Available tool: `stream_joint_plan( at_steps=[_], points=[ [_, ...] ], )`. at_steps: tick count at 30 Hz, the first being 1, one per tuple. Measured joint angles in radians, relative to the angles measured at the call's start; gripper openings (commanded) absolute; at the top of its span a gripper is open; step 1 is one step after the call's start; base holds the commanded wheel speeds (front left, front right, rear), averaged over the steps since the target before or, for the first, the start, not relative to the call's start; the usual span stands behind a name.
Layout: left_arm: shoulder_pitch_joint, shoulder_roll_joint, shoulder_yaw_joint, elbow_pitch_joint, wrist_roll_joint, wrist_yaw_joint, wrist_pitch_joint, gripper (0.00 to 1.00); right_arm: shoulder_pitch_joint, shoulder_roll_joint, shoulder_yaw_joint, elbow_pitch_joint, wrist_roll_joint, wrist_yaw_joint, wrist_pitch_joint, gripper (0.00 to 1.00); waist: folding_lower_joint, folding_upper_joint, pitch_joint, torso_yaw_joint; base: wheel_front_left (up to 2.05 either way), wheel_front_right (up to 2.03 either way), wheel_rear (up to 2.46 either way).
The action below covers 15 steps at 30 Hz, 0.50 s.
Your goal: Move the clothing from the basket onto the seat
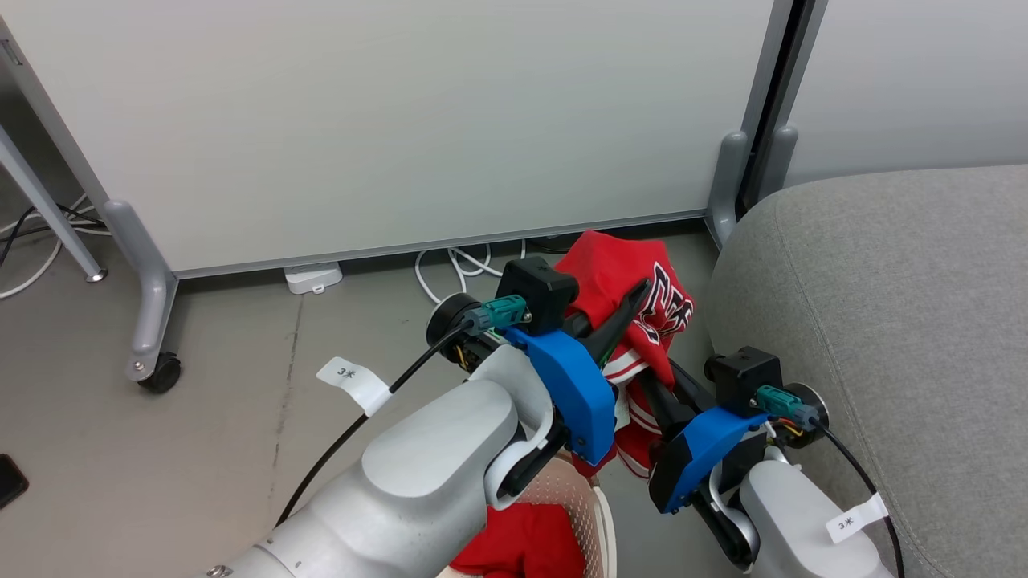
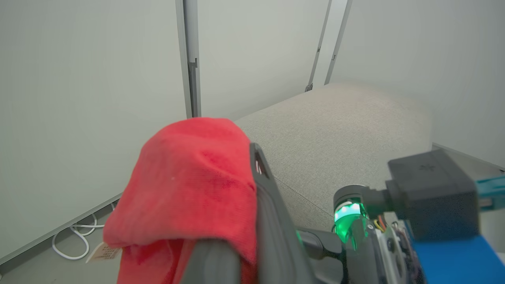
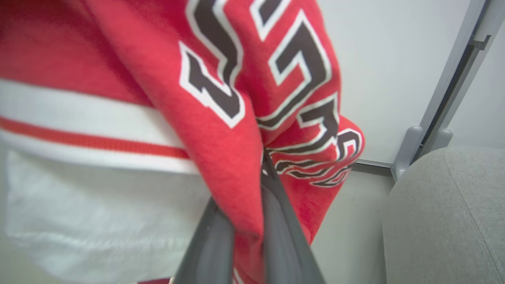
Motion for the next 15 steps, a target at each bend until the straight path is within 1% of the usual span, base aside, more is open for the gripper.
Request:
stream_joint_plan(
  at_steps=[14, 15],
  points=[
    [-0.011, 0.000, -0.025, 0.036, -0.024, 0.006, -0.019, 0.00, 0.007, 0.000, -0.006, -0.028, 0.007, 0.000, 0.000, 0.00, 0.0000, 0.0000, 0.001, -0.012, 0.00, 0.00, 0.00],
    [-0.011, 0.000, -0.025, 0.036, -0.024, 0.006, -0.019, 0.23, 0.007, 0.000, -0.006, -0.028, 0.007, 0.000, 0.000, 0.00, 0.0000, 0.0000, 0.001, -0.012, 0.00, 0.00, 0.00]
  ],
)
